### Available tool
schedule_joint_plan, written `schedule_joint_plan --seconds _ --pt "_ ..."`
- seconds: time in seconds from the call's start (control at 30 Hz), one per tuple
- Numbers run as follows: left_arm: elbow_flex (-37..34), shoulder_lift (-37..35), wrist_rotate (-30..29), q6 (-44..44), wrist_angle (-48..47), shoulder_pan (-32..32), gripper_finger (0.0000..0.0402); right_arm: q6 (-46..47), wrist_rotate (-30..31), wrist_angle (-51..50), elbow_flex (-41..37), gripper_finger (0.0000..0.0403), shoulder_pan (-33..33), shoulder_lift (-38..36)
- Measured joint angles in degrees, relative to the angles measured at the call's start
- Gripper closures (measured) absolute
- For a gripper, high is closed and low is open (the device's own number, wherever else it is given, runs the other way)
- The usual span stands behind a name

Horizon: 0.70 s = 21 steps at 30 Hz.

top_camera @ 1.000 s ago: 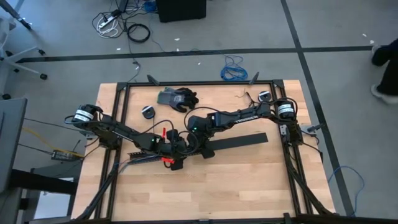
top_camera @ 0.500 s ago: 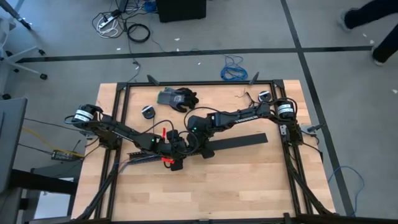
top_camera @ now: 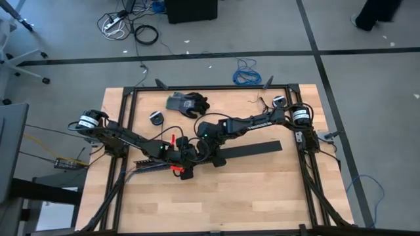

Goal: Ziptie cables
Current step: Close the black cable duct with the cover

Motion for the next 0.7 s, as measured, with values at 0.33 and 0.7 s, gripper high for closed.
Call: schedule_joint_plan --seconds 0.33,0.7 --pt "0.0 0.0 0.1 0.0 0.1 0.0 0.0173 -0.2 -1.5 2.9 0.0 0.0403 0.0 0.3" --pt "0.0 0.0 0.2 -0.1 0.3 0.0 0.0172 -0.2 -1.8 5.5 -0.1 0.0403 0.0 0.5"
